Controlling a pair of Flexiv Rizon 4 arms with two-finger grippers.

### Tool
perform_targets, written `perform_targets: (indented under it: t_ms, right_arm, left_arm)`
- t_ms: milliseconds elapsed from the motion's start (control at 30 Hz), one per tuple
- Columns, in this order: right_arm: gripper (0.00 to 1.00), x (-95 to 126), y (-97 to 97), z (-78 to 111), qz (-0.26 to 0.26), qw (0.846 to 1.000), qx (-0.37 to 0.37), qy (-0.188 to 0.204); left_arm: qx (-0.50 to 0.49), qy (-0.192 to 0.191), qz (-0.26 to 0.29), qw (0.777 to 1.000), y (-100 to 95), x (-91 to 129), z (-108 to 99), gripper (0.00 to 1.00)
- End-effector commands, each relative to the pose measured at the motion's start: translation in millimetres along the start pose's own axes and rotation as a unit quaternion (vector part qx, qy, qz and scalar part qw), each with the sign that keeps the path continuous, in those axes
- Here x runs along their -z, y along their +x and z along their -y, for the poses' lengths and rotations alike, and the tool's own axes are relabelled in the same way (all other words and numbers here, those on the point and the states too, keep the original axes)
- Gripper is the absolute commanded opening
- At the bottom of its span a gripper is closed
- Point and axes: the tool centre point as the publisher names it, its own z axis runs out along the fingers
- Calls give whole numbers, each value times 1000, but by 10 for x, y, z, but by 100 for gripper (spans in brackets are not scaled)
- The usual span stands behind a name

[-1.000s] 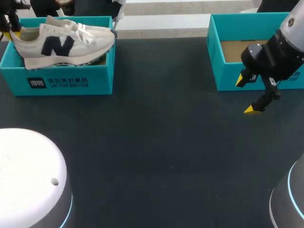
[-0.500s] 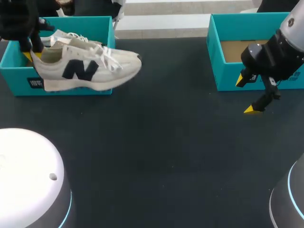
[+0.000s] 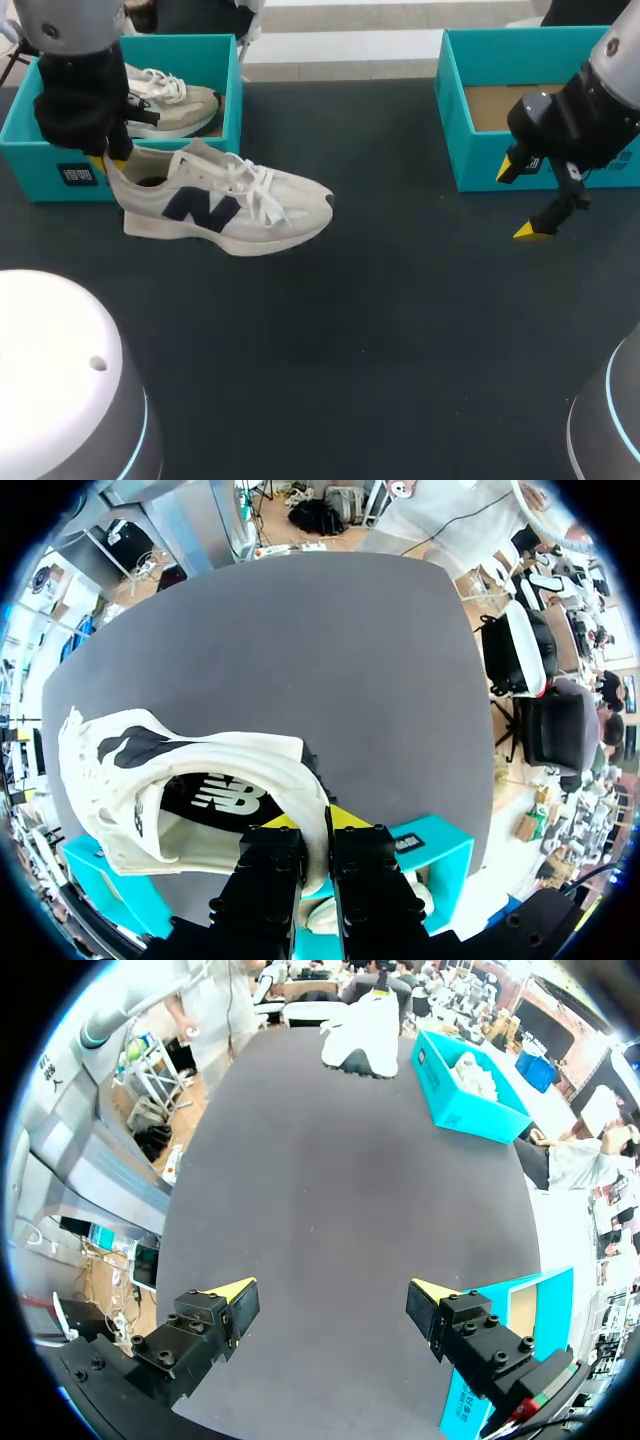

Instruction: Take the shoe out of the shoebox, open the shoe tongue, remove and reinsert the insole, then place the shoe into the shoebox

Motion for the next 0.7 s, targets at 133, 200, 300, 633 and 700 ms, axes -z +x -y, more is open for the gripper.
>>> perform_targets:
  t_ms: [133,200,300,633,700]
  right_arm:
    - [100,-13,-14,-3,-1,1000,0,1]
    - [100,-13,-14,-3,-1,1000,0,1]
    - [100,-13,-14,-3,-1,1000,0,1]
    - [100,-13,-14,-3,-1,1000,0,1]
    - [100,-13,-14,-3,-1,1000,0,1]
  left_arm:
    - [0,-39,2,999,28,5,41,0]
    - [0,-39,2,999,28,5,41,0]
    - [0,-39,2,999,28,5,41,0]
    - [0,-39,2,999,28,5,41,0]
    - [1,-37,6,999,-22,-2,47,0]
